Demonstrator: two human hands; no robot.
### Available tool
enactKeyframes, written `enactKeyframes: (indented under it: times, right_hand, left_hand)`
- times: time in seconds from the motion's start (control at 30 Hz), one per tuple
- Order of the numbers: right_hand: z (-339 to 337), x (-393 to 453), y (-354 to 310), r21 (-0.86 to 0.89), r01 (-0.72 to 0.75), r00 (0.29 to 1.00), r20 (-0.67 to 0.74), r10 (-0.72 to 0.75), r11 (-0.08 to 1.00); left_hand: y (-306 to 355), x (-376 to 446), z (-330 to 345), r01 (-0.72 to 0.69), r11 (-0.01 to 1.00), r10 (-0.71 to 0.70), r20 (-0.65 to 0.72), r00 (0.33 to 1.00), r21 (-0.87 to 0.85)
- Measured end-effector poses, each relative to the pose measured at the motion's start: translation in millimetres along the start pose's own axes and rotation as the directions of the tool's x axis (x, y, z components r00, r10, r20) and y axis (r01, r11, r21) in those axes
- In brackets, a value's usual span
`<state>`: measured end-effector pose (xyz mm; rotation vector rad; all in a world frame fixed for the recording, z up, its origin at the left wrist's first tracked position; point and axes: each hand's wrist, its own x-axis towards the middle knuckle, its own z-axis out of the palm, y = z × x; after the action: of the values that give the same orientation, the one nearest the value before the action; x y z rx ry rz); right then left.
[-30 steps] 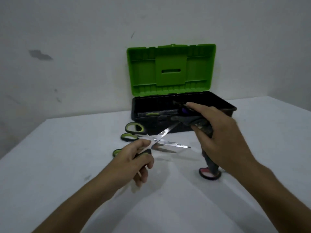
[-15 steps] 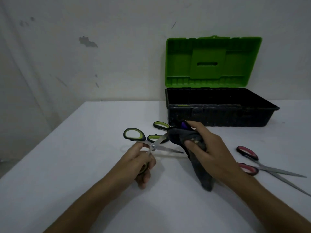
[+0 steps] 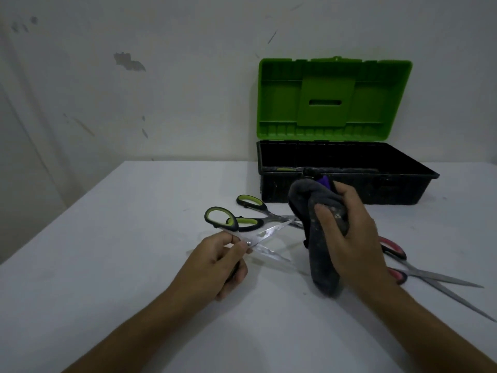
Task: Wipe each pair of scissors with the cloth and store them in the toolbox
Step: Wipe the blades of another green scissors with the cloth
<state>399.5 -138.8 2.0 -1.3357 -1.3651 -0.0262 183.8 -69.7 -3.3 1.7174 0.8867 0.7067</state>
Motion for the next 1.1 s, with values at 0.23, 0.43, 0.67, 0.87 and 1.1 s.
enactKeyframes:
  times: [0.23,0.43,0.67,0.87,1.1]
  right_hand:
    - [12.2,-4.9,3.7,-0.183,0.484,0.862,0.269,-0.430,0.856]
    - [14.2,-4.9,11.2,-0.190,0.524,0.764,0.535,-0.360,0.830]
    - [9.7,-5.4,7.9,-0.111,0.560,0.728,0.540,-0.424,0.821]
    - [9.6,-6.5,7.0,-0.096,0.597,0.688,0.572,-0.447,0.796]
    - [-10.3,0.7,14.5,-0.279,0.572,0.778,0.482,-0.403,0.771]
  left_hand:
    - [-0.3,2.9,-1.7,0.039,0.999,-0.037,0.058,0.998,-0.032]
    - [-0.4,5.5,-6.5,0.089,0.996,-0.090,0.110,0.990,0.013]
    - [5.6,7.5,-7.7,0.174,0.985,-0.175,0.157,0.972,0.019]
    - [1.2,4.6,-10.9,0.134,0.991,-0.136,0.161,0.977,0.024]
    - [-0.1,2.0,-12.2,0.114,0.993,-0.119,0.155,0.981,0.040]
